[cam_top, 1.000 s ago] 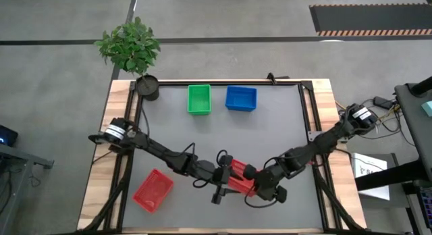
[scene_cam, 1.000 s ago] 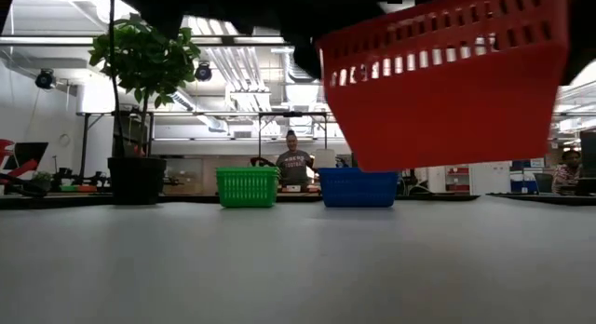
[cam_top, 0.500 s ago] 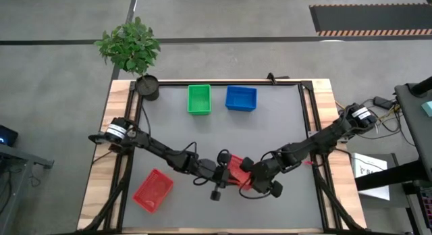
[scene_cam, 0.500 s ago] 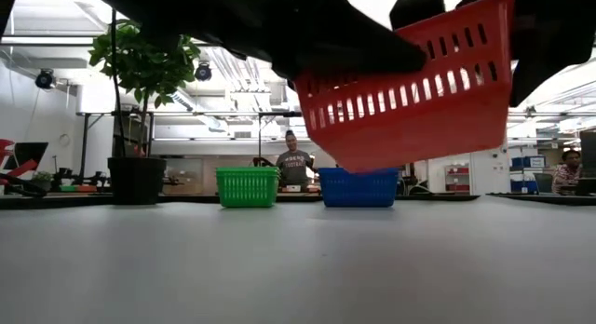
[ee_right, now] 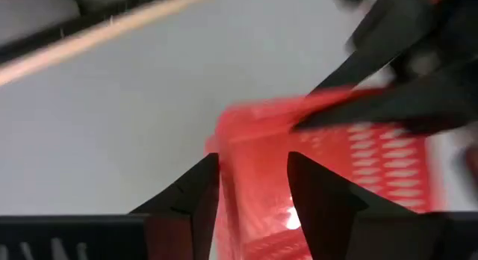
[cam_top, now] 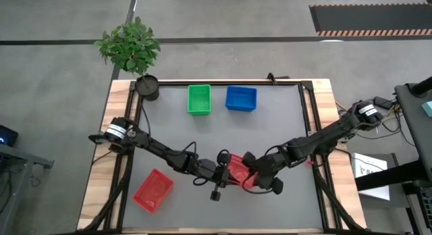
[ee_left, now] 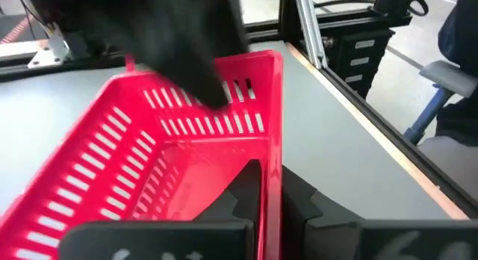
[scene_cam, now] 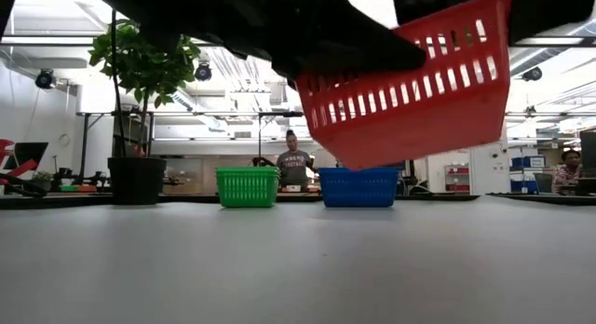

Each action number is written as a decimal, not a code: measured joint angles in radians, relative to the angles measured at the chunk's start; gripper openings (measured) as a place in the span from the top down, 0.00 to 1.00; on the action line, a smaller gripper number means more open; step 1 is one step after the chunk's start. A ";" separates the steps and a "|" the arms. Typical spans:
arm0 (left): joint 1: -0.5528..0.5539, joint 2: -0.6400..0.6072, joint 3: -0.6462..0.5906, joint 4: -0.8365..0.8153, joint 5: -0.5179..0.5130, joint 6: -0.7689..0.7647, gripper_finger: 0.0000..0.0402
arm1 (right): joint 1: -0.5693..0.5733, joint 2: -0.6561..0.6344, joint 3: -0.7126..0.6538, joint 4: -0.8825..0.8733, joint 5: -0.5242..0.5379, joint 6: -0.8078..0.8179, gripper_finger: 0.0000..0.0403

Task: Stack baskets by color
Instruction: Stack the right red basket on the left red basket

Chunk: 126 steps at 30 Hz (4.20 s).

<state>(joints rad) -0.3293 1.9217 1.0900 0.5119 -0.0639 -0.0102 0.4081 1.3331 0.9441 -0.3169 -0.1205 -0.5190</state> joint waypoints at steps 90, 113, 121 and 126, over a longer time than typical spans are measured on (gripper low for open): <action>-0.602 -0.122 0.315 -1.853 -0.307 -1.946 0.80 | -0.147 -0.446 -0.453 0.588 0.069 -0.054 0.89; -0.602 -0.125 0.384 -1.838 -0.101 -1.922 0.71 | -0.147 -0.447 -0.448 0.580 0.072 -0.050 0.89; -0.602 -0.125 0.404 -1.863 -0.094 -1.888 0.97 | -0.147 -0.447 -0.448 0.580 0.074 -0.047 0.89; -0.604 -0.125 0.439 -1.863 -0.057 -1.895 1.00 | -0.147 -0.447 -0.448 0.580 0.098 -0.047 0.89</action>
<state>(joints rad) -0.9333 1.7966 1.5287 -1.3509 -0.1207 -1.9055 0.2611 0.8860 0.4965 0.2630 -0.0227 -0.5659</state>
